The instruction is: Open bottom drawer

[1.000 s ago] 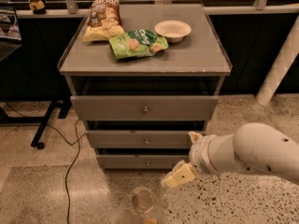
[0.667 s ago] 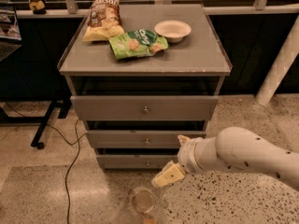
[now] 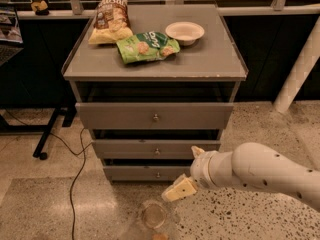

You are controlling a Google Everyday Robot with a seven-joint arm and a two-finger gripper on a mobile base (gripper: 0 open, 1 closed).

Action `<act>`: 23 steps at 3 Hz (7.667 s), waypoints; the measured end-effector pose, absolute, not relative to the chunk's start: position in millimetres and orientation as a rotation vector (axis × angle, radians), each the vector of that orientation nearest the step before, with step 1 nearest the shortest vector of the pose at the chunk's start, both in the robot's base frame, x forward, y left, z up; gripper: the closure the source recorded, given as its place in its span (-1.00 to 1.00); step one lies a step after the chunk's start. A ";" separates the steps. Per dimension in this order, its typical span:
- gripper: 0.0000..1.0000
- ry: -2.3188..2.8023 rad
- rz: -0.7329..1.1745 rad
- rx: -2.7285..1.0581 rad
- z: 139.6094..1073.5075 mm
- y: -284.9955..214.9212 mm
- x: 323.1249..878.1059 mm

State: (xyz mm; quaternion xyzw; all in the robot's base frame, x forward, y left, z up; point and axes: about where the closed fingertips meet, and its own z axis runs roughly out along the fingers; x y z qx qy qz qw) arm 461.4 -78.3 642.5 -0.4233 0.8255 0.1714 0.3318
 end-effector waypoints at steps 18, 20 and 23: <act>1.00 2.129 0.381 -0.377 316.6 -165.8 634.1; 1.00 2.100 0.352 -0.235 276.7 -186.9 669.9; 1.00 2.139 0.347 -0.189 244.1 -185.3 725.7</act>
Offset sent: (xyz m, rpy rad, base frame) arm 0.0613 0.0180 -0.0963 0.1253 0.0300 -0.0897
